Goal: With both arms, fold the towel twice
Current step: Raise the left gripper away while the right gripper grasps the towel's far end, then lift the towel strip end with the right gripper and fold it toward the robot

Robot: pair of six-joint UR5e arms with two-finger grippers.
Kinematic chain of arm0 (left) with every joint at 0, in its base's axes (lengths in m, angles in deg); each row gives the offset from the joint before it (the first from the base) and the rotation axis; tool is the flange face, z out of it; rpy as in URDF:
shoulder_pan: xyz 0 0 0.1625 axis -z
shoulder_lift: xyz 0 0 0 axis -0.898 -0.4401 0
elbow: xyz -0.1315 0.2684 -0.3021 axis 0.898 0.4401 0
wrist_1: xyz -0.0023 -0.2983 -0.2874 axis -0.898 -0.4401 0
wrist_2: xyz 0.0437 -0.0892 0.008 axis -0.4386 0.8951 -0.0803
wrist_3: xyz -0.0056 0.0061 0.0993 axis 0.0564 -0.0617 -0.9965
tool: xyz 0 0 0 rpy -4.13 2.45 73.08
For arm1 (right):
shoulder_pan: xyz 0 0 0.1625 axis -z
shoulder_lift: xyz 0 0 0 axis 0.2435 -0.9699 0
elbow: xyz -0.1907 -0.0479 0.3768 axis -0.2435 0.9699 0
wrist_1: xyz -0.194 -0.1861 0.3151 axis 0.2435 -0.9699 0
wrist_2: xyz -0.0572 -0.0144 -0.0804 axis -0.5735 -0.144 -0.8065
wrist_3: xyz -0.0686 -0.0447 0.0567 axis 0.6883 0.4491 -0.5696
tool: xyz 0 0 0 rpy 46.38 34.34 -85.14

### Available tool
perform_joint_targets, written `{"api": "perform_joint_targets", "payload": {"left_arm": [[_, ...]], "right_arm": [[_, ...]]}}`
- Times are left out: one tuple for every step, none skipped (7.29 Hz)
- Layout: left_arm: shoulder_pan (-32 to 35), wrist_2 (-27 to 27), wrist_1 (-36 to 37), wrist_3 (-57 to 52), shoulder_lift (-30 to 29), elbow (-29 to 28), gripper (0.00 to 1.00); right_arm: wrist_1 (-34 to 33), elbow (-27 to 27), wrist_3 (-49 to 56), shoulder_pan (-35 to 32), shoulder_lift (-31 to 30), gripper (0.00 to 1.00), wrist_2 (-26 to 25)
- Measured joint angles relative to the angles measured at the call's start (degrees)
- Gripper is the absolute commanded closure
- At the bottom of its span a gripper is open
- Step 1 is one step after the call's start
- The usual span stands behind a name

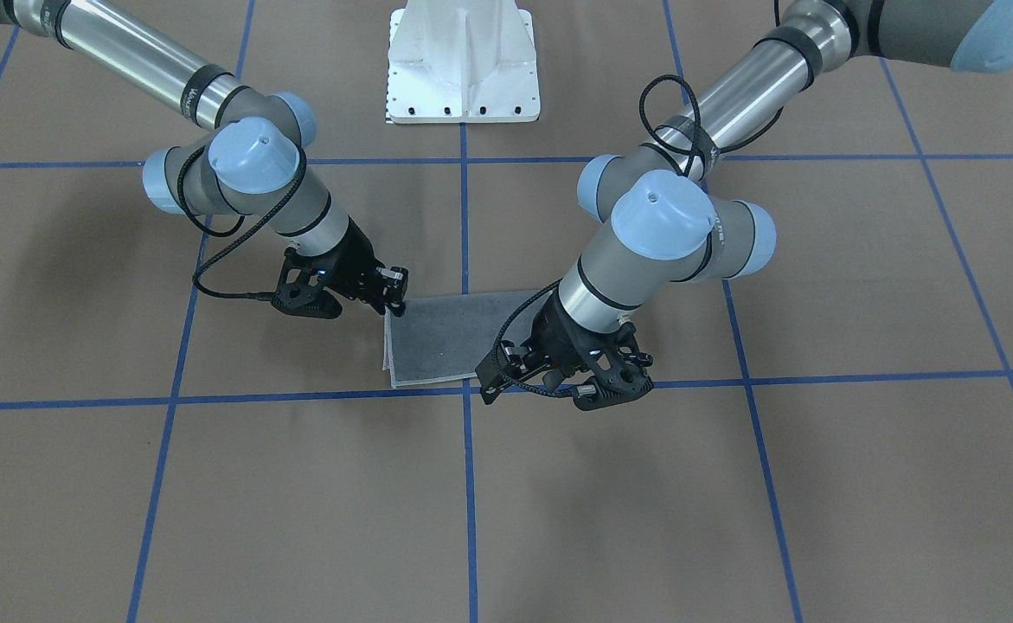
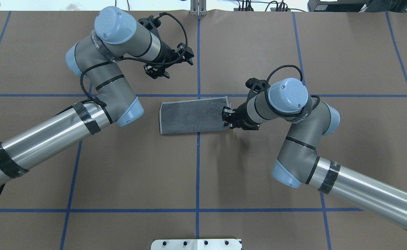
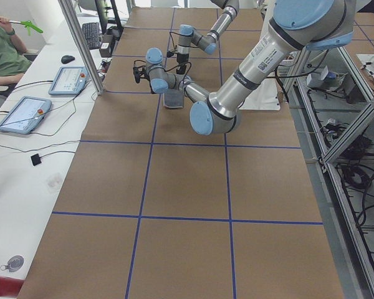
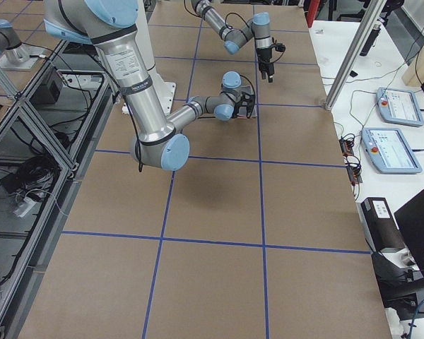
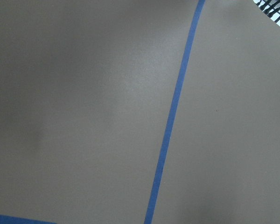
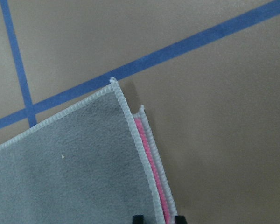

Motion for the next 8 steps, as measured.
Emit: {"api": "perform_joint_targets", "payload": {"left_arm": [[0.0,0.0,0.0,0.0,0.0,0.0,0.00],[0.1,0.0,0.0,0.0,0.0,0.0,0.00],[0.2,0.1,0.0,0.0,0.0,0.0,0.00],[0.3,0.1,0.0,0.0,0.0,0.1,0.00],[0.3,0.1,0.1,0.0,0.0,0.2,0.00],[0.5,0.1,0.2,0.0,0.0,0.2,0.00],[0.7,0.1,0.2,0.0,0.0,0.2,0.00],[0.7,0.1,0.3,0.0,0.0,0.2,0.00]], "right_arm": [[0.1,-0.2,0.1,-0.4,0.0,1.00,0.2],[0.1,-0.3,0.3,-1.5,0.0,1.00,1.0],[0.0,-0.3,0.5,-3.4,-0.2,1.00,3.3],[-0.2,-0.6,0.7,-5.8,-0.5,1.00,7.4],[-0.3,-1.3,0.7,-7.2,-1.0,1.00,10.2],[-0.4,-2.5,0.6,-7.6,-1.6,1.00,11.5],[-0.4,-4.0,0.2,-6.7,-2.2,1.00,12.0],[-0.5,-5.9,-0.6,-4.8,-2.9,1.00,12.2]]}}
